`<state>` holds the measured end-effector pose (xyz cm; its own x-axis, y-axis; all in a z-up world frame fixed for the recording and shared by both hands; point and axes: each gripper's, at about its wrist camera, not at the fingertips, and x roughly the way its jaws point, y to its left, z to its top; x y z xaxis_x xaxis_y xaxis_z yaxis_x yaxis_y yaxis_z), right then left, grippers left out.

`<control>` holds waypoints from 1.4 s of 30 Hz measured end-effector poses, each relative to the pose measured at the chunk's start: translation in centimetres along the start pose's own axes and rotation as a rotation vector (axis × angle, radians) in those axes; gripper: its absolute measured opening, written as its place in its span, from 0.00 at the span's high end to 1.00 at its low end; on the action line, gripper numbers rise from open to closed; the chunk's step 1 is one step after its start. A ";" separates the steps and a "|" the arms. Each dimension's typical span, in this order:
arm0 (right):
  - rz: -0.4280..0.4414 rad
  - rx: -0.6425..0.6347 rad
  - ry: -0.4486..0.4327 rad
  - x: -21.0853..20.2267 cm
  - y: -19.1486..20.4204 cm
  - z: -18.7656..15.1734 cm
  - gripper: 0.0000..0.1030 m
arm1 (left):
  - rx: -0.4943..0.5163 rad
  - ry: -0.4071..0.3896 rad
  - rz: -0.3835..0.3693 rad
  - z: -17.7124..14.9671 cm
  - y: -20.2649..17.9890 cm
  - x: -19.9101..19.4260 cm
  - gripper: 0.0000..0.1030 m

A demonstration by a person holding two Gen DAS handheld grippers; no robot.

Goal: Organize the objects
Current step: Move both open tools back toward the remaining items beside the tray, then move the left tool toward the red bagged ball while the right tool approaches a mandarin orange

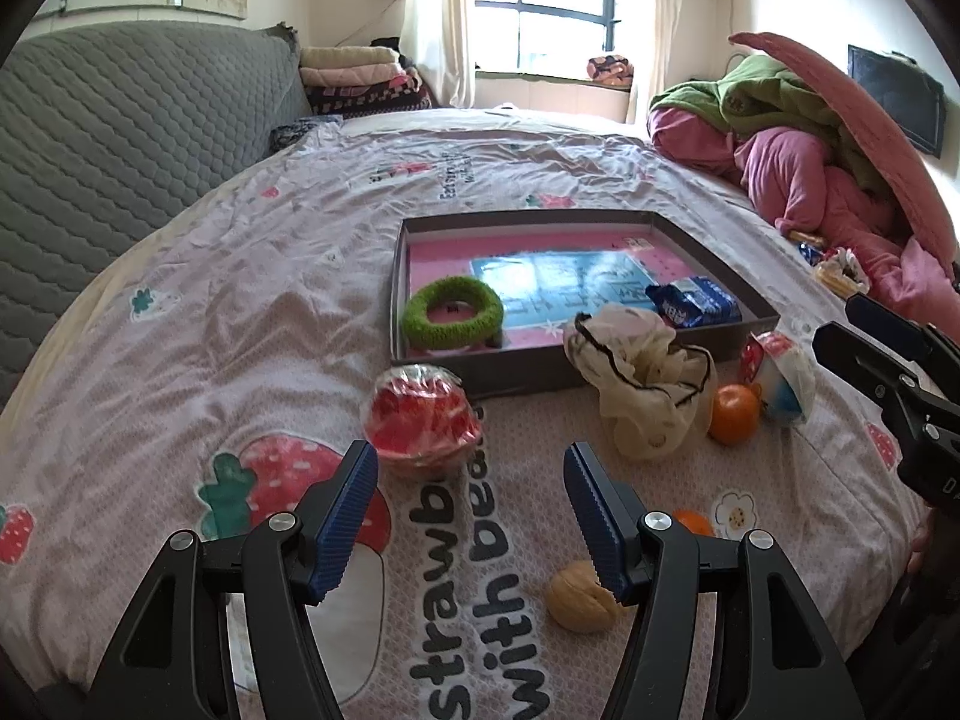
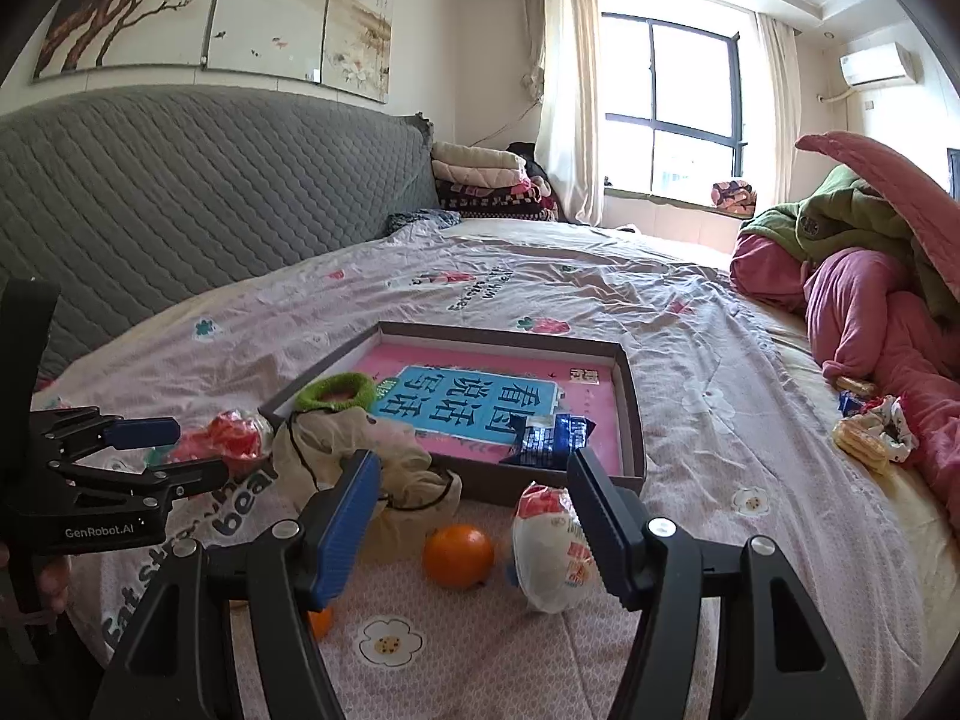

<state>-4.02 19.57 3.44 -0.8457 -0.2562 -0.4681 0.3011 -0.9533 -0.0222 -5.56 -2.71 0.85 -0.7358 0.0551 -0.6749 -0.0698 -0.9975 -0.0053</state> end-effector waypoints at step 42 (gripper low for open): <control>0.082 -0.086 0.000 -2.2 5.1 -2.7 0.37 | -0.002 0.003 -0.002 -2.3 0.8 -2.4 0.36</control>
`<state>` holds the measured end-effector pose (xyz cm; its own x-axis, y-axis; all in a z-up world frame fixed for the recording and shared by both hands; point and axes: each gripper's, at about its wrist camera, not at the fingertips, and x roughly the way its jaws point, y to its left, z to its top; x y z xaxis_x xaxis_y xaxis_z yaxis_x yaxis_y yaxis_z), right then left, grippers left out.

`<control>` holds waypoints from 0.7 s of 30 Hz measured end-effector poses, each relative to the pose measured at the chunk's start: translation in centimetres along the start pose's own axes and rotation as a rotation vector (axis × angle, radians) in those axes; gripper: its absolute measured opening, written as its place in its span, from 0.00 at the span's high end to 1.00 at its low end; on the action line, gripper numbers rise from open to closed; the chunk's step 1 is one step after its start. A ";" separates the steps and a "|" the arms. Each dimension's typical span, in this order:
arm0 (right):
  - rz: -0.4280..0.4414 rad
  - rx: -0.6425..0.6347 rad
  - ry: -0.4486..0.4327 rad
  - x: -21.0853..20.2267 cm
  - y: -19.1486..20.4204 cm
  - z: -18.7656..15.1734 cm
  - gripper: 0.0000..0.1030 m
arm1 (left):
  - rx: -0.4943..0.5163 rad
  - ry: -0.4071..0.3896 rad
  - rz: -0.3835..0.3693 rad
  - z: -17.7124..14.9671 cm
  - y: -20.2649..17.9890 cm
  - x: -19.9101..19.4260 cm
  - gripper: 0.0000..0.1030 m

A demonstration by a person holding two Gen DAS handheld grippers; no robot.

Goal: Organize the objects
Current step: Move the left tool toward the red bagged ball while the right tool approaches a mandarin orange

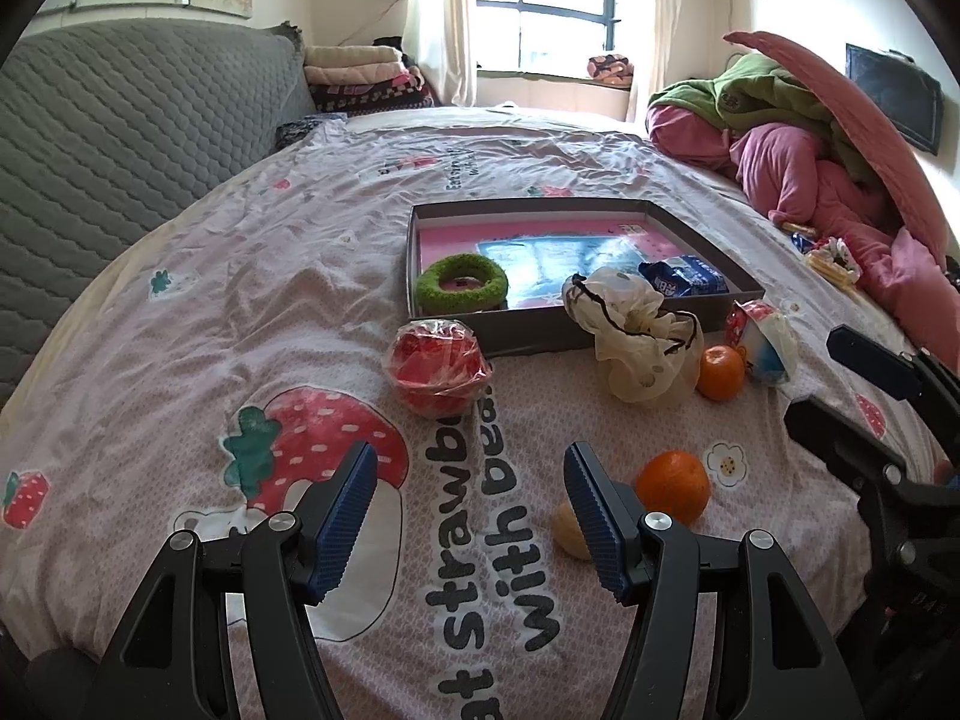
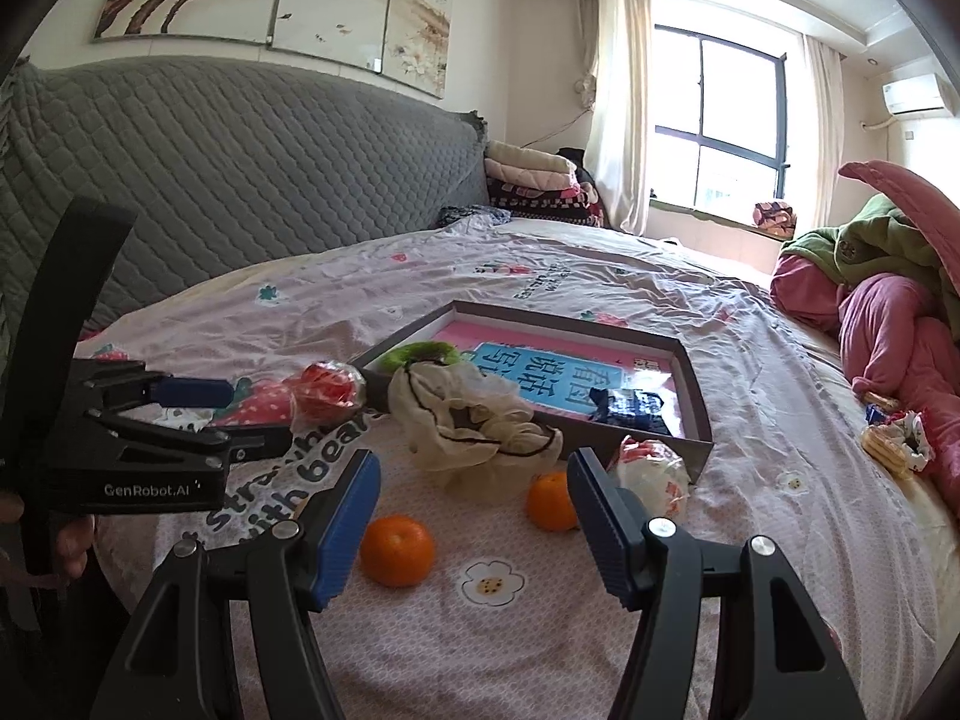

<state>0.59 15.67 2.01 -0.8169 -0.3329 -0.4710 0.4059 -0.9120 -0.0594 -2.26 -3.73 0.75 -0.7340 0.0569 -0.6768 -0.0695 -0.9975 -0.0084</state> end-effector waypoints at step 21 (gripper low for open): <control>0.029 0.005 0.053 0.6 0.6 -0.9 0.37 | 0.003 0.031 -0.005 -1.1 0.4 0.0 0.36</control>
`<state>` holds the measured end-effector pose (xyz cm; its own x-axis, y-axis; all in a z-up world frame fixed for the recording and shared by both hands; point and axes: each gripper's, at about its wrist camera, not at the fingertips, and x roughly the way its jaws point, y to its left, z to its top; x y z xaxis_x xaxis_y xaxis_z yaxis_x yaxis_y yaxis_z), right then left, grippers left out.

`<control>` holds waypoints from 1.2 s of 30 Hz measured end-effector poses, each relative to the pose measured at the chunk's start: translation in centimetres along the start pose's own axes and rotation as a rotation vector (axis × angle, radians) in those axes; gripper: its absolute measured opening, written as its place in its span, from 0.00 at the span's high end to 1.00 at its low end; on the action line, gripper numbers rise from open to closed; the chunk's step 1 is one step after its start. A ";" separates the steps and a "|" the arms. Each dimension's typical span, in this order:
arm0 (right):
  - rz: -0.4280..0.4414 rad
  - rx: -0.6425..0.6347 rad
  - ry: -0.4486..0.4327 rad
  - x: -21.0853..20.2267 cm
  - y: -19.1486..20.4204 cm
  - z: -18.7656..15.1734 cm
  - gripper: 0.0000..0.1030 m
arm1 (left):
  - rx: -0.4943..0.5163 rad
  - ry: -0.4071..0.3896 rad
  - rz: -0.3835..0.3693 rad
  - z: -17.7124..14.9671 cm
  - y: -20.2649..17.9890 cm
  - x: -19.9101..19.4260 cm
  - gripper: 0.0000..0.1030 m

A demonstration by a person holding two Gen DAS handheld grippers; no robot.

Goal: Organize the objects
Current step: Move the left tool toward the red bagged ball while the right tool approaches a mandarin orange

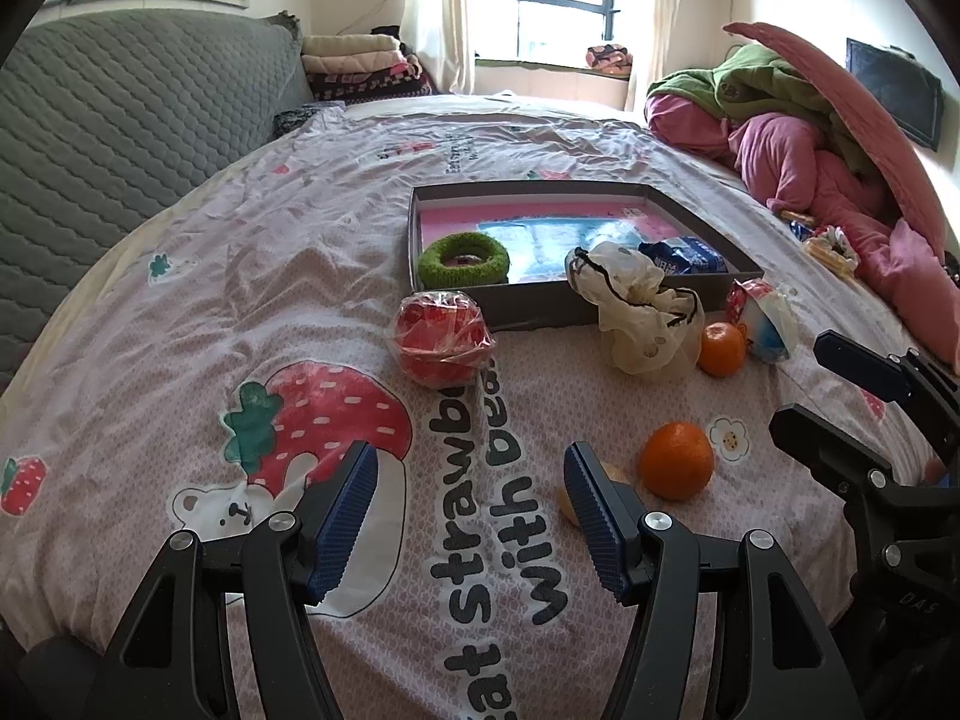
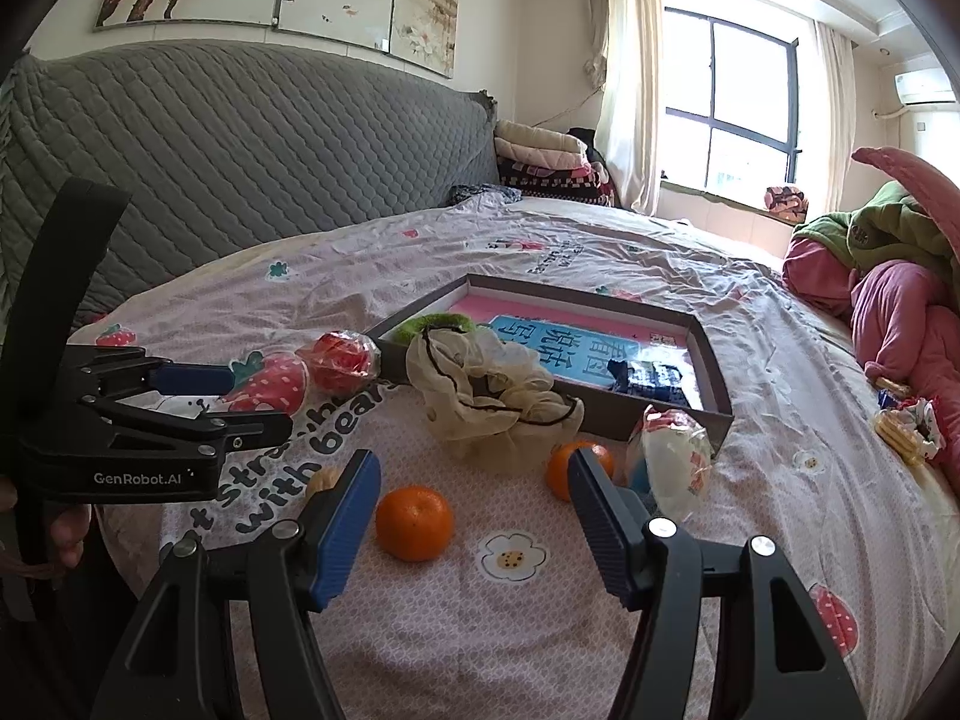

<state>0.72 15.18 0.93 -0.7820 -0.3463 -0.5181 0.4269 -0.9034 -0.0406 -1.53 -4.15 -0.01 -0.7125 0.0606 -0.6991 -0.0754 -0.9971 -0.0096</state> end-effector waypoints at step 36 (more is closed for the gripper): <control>0.047 0.040 0.134 2.8 0.5 -2.0 0.37 | -0.022 0.027 -0.024 -0.8 0.9 1.5 0.36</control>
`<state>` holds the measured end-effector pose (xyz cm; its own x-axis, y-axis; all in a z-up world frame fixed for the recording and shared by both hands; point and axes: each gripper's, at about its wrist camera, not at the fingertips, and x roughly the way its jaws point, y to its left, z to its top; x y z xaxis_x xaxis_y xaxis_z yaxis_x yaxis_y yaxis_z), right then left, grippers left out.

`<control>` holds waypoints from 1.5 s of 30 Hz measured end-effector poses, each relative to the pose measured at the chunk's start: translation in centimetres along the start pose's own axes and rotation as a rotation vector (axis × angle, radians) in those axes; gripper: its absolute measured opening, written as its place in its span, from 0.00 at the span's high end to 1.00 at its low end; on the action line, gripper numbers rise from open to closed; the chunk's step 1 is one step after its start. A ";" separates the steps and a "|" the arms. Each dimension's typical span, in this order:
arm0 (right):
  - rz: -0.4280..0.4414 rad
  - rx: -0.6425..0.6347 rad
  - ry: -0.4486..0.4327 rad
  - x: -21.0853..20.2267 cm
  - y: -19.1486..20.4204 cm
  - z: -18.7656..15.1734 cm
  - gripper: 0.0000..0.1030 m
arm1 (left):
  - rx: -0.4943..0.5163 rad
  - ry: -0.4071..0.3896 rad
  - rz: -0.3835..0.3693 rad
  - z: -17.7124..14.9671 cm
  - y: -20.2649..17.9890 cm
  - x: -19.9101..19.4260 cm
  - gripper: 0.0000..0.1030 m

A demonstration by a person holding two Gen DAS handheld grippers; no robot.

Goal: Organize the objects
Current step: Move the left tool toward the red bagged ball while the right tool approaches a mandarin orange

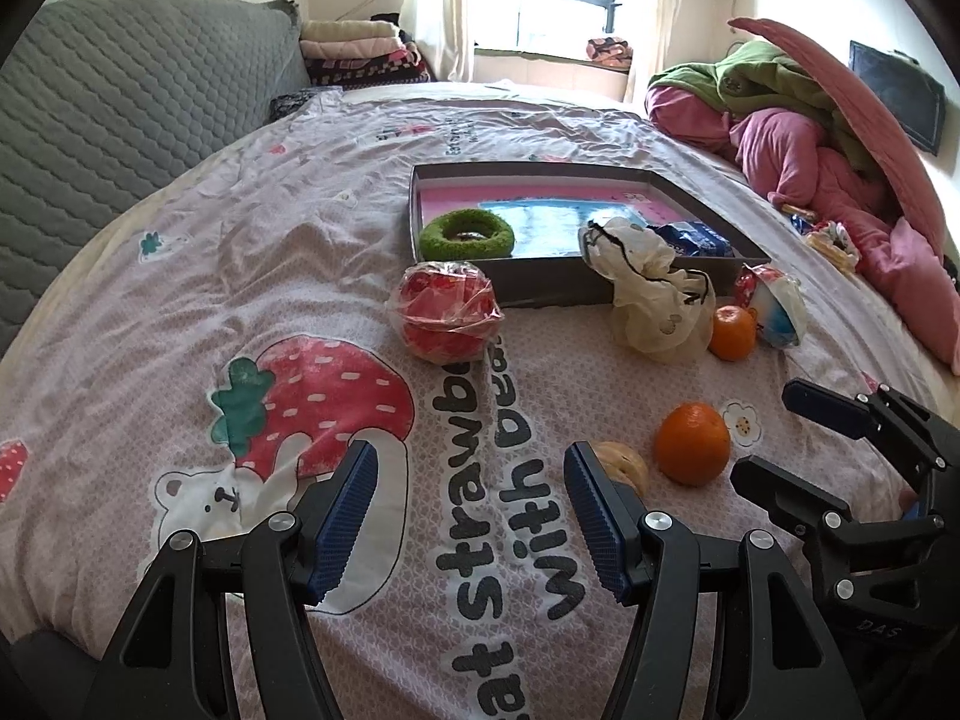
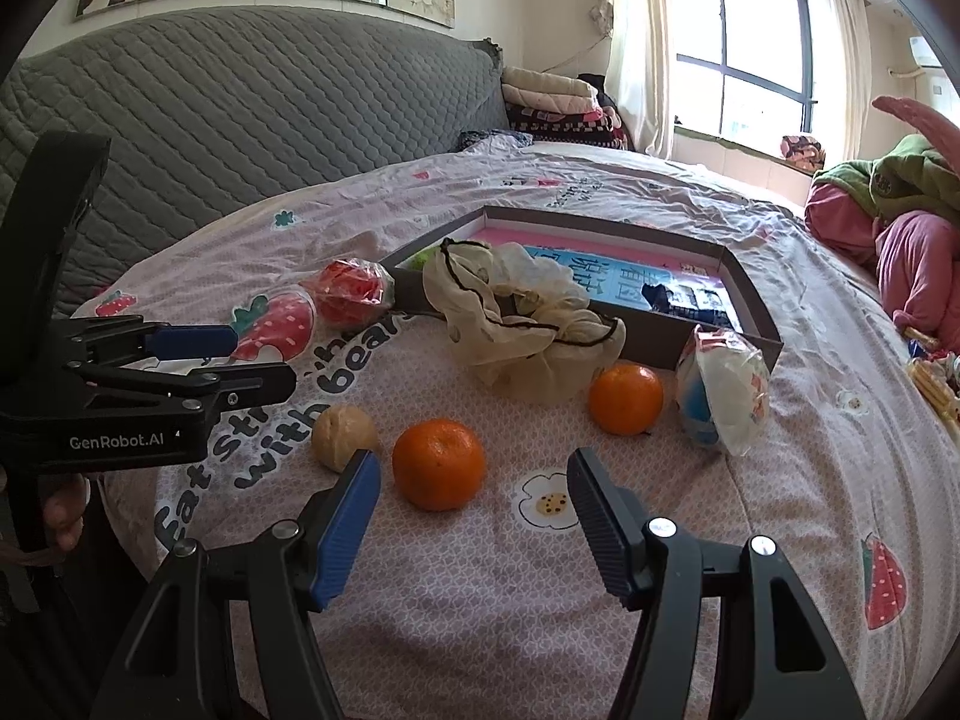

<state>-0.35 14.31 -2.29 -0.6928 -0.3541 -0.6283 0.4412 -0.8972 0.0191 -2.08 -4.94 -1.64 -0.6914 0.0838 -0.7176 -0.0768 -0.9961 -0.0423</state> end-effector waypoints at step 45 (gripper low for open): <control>0.023 -0.014 0.066 3.2 0.7 -0.2 0.37 | -0.004 -0.030 0.035 2.2 0.6 3.2 0.36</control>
<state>-2.16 12.61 -4.49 -0.6436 -0.3562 -0.6774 0.4650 -0.8850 0.0236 -5.91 -5.20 -2.44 -0.7150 0.0499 -0.6973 -0.0494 -0.9986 -0.0208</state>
